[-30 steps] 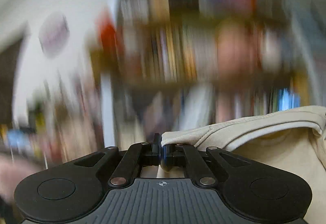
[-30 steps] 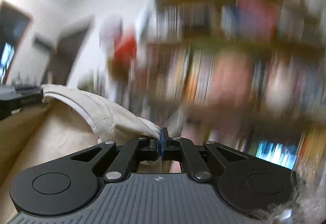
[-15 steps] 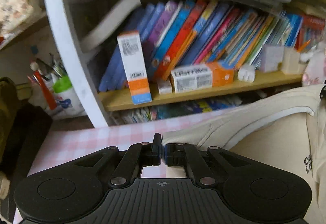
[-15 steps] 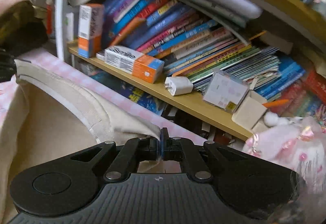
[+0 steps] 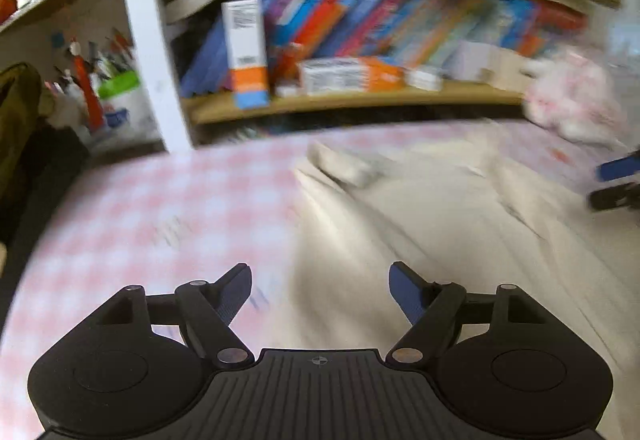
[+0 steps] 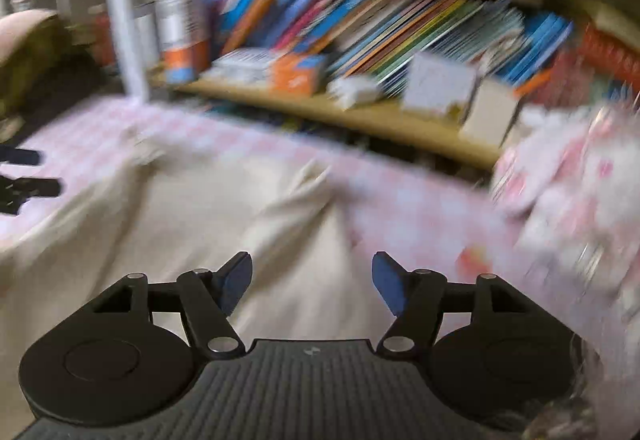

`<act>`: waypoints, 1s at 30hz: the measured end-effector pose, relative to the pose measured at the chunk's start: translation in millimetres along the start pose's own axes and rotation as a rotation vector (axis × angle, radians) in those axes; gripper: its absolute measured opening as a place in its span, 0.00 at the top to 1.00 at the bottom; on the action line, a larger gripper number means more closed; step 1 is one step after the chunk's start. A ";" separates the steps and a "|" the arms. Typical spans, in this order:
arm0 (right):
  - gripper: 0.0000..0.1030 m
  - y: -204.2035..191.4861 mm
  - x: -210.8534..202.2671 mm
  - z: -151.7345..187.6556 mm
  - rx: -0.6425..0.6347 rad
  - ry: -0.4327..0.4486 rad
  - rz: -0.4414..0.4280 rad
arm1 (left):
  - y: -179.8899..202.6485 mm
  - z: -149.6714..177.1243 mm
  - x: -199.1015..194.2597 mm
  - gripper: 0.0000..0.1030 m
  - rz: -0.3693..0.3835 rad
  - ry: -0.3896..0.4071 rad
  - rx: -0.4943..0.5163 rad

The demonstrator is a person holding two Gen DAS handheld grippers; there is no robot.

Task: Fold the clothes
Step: 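Lower the cream T-shirt onto the mat and spread it flat with both grippers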

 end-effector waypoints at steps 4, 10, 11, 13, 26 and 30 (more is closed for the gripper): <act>0.43 -44.7 -23.7 45.1 -0.077 -0.033 -0.089 | 49.8 36.9 -37.6 0.24 0.065 -0.011 0.152; 0.43 -104.5 -53.4 96.5 -0.202 -0.072 -0.161 | 116.4 64.3 -67.4 0.24 0.102 0.004 0.458; 0.43 -113.8 -58.1 104.8 -0.224 -0.077 -0.172 | 121.9 68.6 -68.3 0.24 0.087 0.002 0.503; 0.43 -121.3 -62.0 113.7 -0.287 -0.073 -0.155 | 126.4 74.8 -69.0 0.24 0.045 0.006 0.570; 0.58 -109.1 -50.9 128.1 -0.437 -0.097 -0.063 | 125.7 83.9 -63.3 0.25 -0.063 -0.006 0.776; 0.61 -111.5 -51.5 129.0 -0.441 -0.100 -0.076 | 120.3 86.2 -62.4 0.25 -0.061 -0.012 0.787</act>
Point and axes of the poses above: each gripper's, at about its wrist camera, not at the fingertips, and x roughly the way its jaws point, y to its right, z to its underside, the point moved 10 cm from there along x, roughly the way its jaws point, and after that the axes turned 1 degree about -x, right-handed, at the moved point
